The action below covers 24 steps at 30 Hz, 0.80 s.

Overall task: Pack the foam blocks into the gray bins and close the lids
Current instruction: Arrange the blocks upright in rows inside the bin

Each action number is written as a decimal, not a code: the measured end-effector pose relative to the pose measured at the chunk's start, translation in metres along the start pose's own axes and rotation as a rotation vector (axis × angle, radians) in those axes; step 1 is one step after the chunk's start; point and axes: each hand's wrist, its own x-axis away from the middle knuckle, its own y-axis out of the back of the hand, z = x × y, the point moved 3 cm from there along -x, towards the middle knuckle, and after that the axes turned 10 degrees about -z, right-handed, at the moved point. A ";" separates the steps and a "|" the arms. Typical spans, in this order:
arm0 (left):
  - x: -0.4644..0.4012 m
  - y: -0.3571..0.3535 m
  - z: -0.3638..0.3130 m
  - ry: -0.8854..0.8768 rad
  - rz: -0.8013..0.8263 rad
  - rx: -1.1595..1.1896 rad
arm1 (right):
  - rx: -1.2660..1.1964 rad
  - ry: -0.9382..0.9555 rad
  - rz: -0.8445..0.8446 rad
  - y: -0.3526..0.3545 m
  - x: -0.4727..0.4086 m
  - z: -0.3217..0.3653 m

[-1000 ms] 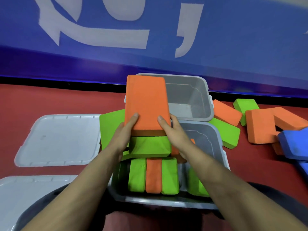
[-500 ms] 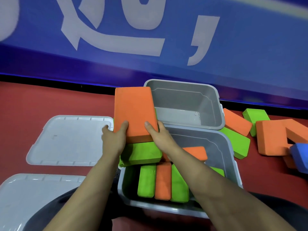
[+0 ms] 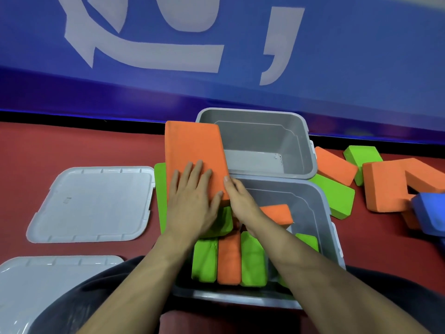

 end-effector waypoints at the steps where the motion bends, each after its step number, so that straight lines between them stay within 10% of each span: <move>1: 0.002 -0.001 -0.002 -0.022 0.010 -0.035 | -0.021 -0.024 -0.006 0.004 -0.001 -0.003; 24: 0.004 -0.006 -0.030 -0.082 0.032 -0.147 | 0.291 -0.341 -0.335 0.098 -0.045 -0.122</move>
